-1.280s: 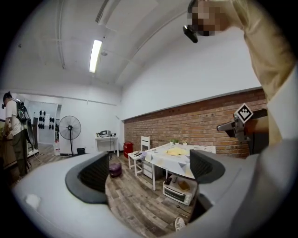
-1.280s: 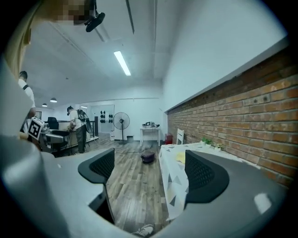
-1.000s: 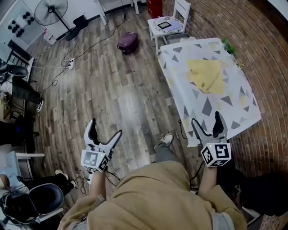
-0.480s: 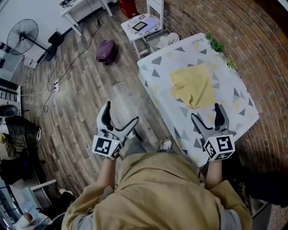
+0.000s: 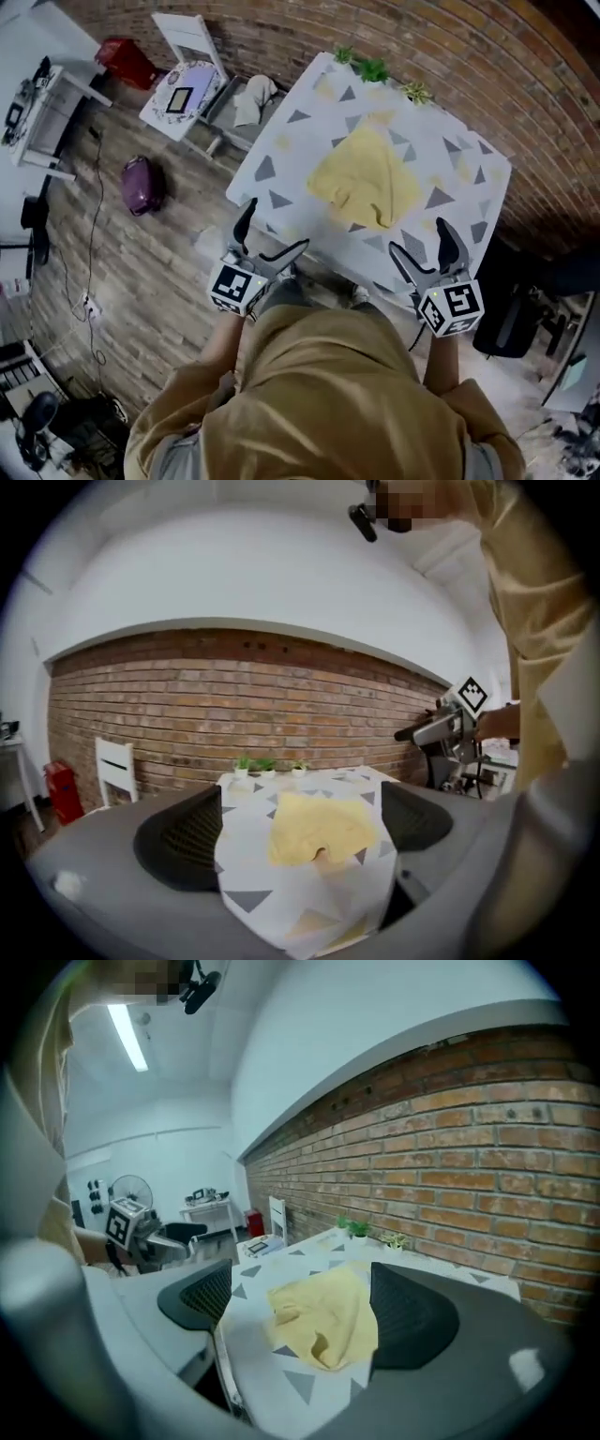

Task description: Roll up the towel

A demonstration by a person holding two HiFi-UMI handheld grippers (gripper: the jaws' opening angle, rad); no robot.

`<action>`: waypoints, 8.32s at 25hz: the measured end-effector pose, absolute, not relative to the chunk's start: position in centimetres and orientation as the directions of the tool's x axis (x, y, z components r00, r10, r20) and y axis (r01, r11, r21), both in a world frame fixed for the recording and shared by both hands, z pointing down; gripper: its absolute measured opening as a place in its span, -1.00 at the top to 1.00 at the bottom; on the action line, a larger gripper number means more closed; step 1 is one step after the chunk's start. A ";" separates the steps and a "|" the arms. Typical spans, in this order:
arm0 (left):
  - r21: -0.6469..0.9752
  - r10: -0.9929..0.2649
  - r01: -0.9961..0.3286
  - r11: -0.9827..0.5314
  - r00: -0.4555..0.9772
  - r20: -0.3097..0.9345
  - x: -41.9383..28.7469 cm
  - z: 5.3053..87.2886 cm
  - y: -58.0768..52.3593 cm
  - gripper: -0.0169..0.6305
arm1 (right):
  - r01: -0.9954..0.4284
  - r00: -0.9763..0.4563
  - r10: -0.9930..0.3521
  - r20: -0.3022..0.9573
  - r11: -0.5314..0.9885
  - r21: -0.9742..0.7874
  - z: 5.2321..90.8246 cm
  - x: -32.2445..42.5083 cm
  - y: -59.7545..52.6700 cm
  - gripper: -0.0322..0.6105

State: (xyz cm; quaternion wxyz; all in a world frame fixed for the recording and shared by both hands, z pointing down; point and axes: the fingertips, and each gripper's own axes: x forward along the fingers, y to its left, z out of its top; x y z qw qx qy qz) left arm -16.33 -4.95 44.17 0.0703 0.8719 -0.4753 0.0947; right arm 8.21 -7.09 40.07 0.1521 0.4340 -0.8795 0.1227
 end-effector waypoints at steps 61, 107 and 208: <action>0.078 -0.013 -0.083 -0.993 0.758 0.652 1.4 62.7 -6.7 0.14 | -0.740 -0.529 -0.567 0.632 0.672 -0.016 58.6 4.5 -4.9 0.86; 0.304 0.050 -0.211 -0.929 0.742 0.668 -0.2 63.1 -10.8 0.74 | -0.793 -0.490 -0.508 0.708 0.597 -0.121 59.8 7.4 -8.8 0.86; 0.469 0.272 -0.133 -0.873 0.666 0.695 -3.5 63.7 -12.1 0.72 | -0.523 -0.438 -0.031 0.898 0.821 -0.227 62.3 9.1 -10.5 0.81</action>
